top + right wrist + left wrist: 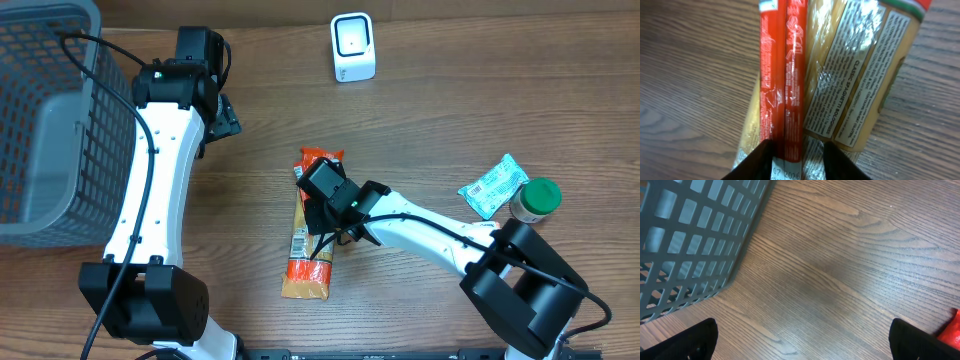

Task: Scan the item barcode
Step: 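Lower the right gripper onto the spaghetti bag and close it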

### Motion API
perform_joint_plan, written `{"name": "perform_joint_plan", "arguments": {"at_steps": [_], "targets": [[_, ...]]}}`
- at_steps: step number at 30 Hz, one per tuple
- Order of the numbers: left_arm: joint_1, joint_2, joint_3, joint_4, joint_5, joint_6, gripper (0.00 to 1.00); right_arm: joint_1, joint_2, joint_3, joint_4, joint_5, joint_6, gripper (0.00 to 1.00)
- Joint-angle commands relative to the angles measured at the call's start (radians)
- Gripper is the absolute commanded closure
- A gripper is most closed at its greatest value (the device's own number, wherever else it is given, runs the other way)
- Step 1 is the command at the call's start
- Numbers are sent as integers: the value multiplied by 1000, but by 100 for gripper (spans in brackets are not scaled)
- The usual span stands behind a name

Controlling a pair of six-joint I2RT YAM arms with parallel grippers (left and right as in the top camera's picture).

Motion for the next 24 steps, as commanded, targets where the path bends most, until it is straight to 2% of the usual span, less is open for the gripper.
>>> {"name": "perform_joint_plan", "arguments": {"at_steps": [1, 4, 12, 24], "targets": [[-7, -7, 13, 1, 1, -3, 1, 5, 10, -11, 3, -25, 2, 77], [-7, -7, 13, 1, 1, -3, 0, 5, 10, -10, -2, -24, 2, 85], [-7, -7, 13, 1, 1, -3, 0, -3, 9, -10, -16, -24, -10, 96], [-7, -7, 13, 1, 1, -3, 0, -65, -45, -8, -149, -24, -173, 95]]}}
